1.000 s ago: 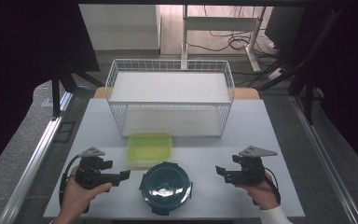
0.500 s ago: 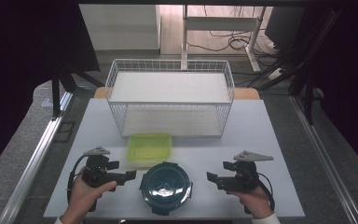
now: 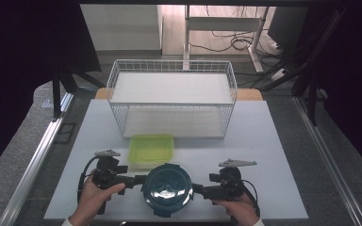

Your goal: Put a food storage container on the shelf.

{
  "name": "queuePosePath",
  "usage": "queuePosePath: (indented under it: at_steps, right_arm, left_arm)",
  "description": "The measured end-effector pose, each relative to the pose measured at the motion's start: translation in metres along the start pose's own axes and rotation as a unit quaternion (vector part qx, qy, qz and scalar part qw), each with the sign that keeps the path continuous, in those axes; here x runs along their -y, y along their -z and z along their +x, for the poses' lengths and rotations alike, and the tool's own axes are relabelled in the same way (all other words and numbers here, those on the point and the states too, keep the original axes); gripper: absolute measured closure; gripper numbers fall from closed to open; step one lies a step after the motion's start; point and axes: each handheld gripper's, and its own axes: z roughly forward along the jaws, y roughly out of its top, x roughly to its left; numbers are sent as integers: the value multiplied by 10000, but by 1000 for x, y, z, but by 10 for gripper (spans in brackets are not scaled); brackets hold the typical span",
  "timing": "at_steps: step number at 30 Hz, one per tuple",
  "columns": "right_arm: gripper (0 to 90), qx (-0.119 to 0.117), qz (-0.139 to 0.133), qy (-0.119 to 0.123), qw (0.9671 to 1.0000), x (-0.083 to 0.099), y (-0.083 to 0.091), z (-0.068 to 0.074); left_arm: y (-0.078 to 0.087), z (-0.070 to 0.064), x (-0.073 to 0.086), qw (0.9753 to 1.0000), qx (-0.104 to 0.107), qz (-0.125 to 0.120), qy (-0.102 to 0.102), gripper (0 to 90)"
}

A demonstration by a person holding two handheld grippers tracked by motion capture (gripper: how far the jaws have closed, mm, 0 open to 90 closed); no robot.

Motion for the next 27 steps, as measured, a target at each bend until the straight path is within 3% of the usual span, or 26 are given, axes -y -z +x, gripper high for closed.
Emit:
queuePosePath:
  at_steps: [1,4,6,8,14,16,20,24,27]
  right_arm:
    - [111,-91,89,-146,9998,4,-6,0]
    - [111,-132,155,-162,9997,7,-10,3]
    - [111,-221,226,-244,9992,10,-16,8]
    - [111,-256,225,-295,9990,10,-17,9]
    - [112,-402,362,-674,9963,17,-28,8]
    - [113,-505,407,-874,9941,19,-33,6]
    - [115,-698,436,-1139,9901,22,-40,7]
    - [123,-790,474,-1212,9883,22,-45,9]
    - [162,-894,497,-1333,9858,23,-48,11]
  left_arm:
    - [-5,-1,3,10000,28,54,69,27]
    - [-9,-3,6,9998,82,147,79,26]
    - [-18,-7,7,9991,281,281,143,26]
    - [-21,-8,7,9988,326,305,179,26]
    - [-35,-8,10,9964,577,505,363,37]
    - [-36,-5,11,9953,692,466,495,49]
    - [-38,-3,13,9939,811,502,549,77]
    - [-42,-3,17,9909,1033,624,603,108]
    - [-44,-5,18,9902,1069,616,660,161]
